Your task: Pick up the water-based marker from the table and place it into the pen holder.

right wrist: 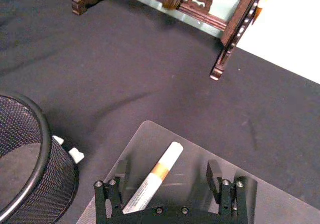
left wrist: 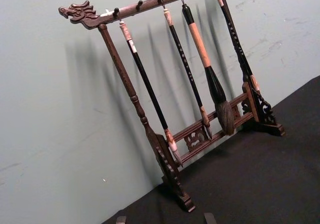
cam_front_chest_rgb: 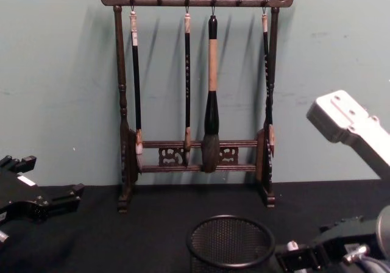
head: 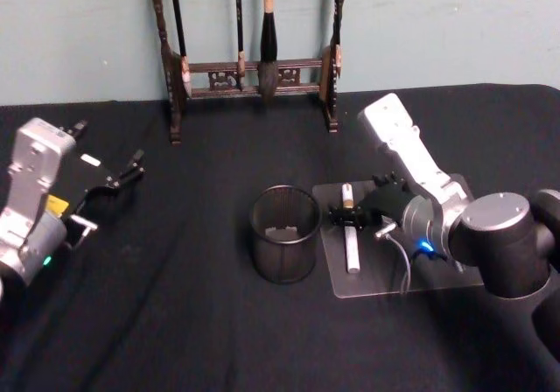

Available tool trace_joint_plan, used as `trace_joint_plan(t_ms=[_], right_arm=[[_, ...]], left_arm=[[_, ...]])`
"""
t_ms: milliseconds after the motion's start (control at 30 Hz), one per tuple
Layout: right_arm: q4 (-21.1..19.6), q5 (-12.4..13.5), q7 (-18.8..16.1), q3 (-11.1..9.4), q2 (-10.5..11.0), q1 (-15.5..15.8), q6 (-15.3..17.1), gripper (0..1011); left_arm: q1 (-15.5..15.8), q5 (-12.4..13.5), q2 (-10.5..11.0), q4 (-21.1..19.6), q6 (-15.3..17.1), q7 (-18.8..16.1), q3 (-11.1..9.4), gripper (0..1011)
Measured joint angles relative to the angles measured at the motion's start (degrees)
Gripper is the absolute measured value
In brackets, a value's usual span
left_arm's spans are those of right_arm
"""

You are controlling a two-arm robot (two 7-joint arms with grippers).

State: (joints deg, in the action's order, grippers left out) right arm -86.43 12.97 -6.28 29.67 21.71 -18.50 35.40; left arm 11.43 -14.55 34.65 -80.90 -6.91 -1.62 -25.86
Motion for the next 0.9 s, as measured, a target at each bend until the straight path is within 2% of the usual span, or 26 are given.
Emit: trace_joint_plan(t_ms=[367,900], right_arm=[[1.2,-1.0,-0.8,-0.5,-1.3,0.3,0.7,1002],[1.4,-1.1,-1.8,-3.3,-3.2,1.4,2.5,1002]], left_arm=[[0.0,0.0,0.0,0.0,0.0,0.0,0.0,1001],[0.0,0.0,0.0,0.0,0.0,0.0,0.0,1001]])
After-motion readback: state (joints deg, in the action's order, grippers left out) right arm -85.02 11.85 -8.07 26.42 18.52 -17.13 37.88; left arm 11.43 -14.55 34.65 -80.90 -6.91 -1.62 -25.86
